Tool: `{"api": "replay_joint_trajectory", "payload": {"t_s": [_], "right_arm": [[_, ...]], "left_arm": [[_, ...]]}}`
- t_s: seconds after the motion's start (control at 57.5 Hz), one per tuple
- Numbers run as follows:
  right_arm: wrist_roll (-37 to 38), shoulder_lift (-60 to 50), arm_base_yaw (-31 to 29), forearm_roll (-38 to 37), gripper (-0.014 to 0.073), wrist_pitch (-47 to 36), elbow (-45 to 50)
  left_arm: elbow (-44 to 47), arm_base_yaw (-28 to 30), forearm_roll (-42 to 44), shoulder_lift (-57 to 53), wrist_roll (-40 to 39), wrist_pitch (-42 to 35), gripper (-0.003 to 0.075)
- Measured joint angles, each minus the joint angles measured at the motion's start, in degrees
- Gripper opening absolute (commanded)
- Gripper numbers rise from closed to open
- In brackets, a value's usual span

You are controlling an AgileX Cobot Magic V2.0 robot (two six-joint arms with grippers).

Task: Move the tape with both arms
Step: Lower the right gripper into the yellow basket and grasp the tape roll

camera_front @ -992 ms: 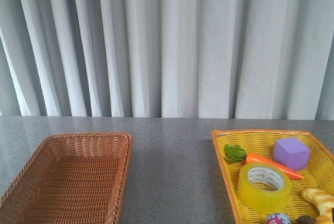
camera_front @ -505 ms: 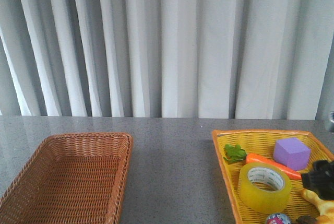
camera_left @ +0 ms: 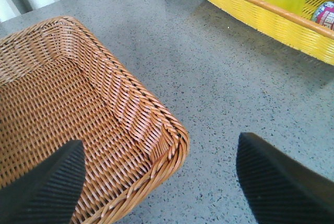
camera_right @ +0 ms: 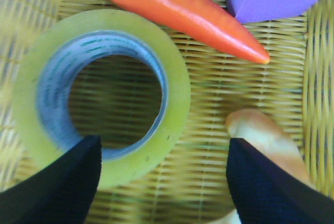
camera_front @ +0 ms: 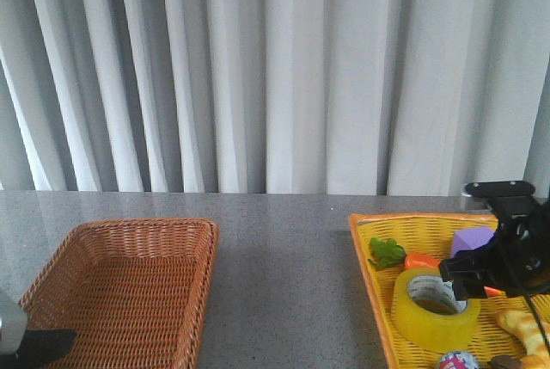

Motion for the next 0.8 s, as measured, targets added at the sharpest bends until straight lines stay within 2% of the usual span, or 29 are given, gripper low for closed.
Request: {"api": "replay_joint_trajectory", "payload": {"t_s": [0.261,0.383,0.592,0.679,0.801], "right_arm": [[0.1,10.2,0.0,-0.7,0.0438,3.4,-8.8],[0.2,13.6,0.0,-0.6,0.0356,5.7,-12.5],[0.2,16.4,0.0,-0.2,0.0162,9.1,-16.0],[0.2,16.4,0.0,-0.1,0.0118,9.5,-16.2],[0.2,16.4,0.0,0.0,0.0109,9.6,-16.2]], "left_arm": [[0.0,0.0,0.0,0.4,0.0,-0.1,0.0580],[0.0,0.0,0.0,0.4,0.0,-0.1,0.0580],[0.0,0.0,0.0,0.4,0.0,-0.1,0.0580],[0.0,0.0,0.0,0.4,0.0,-0.1,0.0580],[0.0,0.0,0.0,0.4,0.0,-0.1,0.0580]]}}
